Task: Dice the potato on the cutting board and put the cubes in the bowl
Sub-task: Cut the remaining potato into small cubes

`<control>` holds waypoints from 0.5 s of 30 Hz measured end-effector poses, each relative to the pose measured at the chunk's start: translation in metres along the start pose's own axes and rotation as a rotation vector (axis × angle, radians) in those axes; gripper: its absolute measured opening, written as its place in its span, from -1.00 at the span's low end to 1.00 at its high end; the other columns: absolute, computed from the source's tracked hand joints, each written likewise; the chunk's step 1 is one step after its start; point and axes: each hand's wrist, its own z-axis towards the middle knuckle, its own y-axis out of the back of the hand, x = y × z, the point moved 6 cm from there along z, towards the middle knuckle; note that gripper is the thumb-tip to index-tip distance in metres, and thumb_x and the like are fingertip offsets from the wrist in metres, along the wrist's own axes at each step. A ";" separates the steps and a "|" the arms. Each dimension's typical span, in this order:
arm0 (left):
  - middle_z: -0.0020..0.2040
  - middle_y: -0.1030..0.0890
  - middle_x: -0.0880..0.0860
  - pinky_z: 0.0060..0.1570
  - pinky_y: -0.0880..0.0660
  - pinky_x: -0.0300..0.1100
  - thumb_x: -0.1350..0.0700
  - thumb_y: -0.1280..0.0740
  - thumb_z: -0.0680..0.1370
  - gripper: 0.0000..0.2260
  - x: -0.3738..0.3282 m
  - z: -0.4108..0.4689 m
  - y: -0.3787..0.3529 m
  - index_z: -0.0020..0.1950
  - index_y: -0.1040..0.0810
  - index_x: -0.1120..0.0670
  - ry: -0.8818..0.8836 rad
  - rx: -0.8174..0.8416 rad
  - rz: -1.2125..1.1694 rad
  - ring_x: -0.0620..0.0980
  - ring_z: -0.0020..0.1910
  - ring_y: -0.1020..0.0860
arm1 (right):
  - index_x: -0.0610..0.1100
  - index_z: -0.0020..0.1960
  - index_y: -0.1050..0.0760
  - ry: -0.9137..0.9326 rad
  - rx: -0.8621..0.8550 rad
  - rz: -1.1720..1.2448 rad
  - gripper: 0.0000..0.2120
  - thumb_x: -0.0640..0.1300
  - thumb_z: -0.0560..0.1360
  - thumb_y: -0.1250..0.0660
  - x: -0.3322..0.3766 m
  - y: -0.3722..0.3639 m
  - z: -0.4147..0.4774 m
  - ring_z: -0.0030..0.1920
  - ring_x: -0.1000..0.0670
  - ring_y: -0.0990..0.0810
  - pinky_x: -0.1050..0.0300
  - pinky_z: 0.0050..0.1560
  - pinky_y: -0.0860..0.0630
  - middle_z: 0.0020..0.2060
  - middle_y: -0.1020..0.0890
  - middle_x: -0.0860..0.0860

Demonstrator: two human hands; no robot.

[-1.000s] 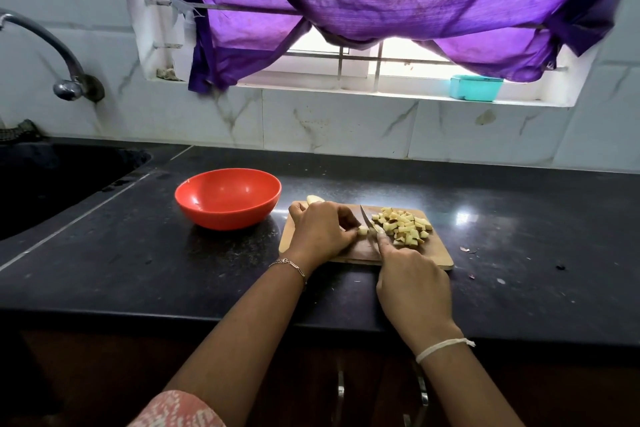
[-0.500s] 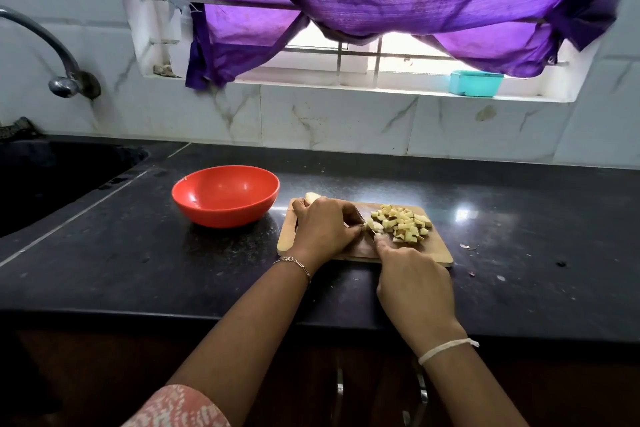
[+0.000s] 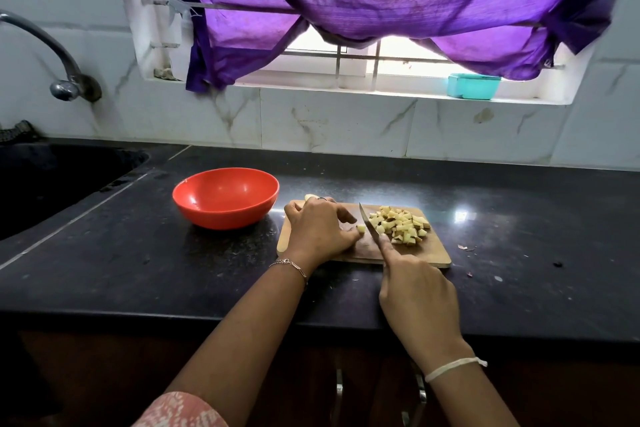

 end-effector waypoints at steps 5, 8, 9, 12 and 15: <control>0.15 -0.59 -0.09 0.19 -0.13 0.01 -0.18 -0.35 0.46 -0.78 -0.004 -0.001 0.001 -0.03 -0.70 -0.13 -0.011 0.020 0.051 -0.06 0.29 -0.39 | 0.10 0.56 -0.05 0.012 0.023 -0.031 -0.45 -0.14 0.61 -0.10 0.003 -0.001 0.000 0.10 -0.02 -0.59 0.11 -0.13 -0.46 0.22 -0.55 0.04; 0.14 -0.59 -0.11 0.18 -0.12 0.01 -0.16 -0.35 0.47 -0.79 -0.005 -0.001 0.000 -0.03 -0.70 -0.11 -0.015 0.027 0.041 -0.07 0.27 -0.40 | 0.07 0.56 -0.07 0.031 0.016 -0.046 -0.46 -0.16 0.61 -0.09 0.006 -0.002 -0.001 0.10 -0.01 -0.59 0.11 -0.09 -0.49 0.22 -0.55 0.03; 0.13 -0.59 -0.11 0.19 -0.12 0.01 -0.15 -0.35 0.47 -0.79 -0.004 0.000 -0.001 -0.04 -0.70 -0.10 -0.013 0.033 0.032 -0.07 0.26 -0.40 | 0.07 0.56 -0.08 0.041 0.009 -0.054 -0.45 -0.16 0.61 -0.09 0.007 -0.001 0.000 0.11 -0.01 -0.58 0.11 -0.08 -0.50 0.24 -0.54 0.03; 0.12 -0.60 -0.13 0.23 -0.10 0.05 -0.12 -0.37 0.47 -0.81 -0.002 0.002 -0.005 -0.06 -0.70 -0.08 0.013 0.056 -0.017 -0.11 0.28 -0.41 | 0.07 0.55 -0.12 0.073 -0.001 -0.061 -0.46 -0.19 0.60 -0.09 0.009 -0.002 0.006 0.10 -0.01 -0.59 0.11 -0.07 -0.50 0.24 -0.55 0.03; 0.11 -0.61 -0.14 0.28 -0.07 0.07 -0.12 -0.38 0.46 -0.82 0.002 0.004 -0.008 -0.06 -0.70 -0.08 0.040 0.076 -0.052 -0.13 0.30 -0.40 | 0.07 0.53 -0.16 0.094 0.011 -0.051 -0.47 -0.19 0.59 -0.10 0.009 -0.004 0.011 0.04 -0.02 -0.61 0.11 -0.09 -0.50 0.10 -0.61 0.02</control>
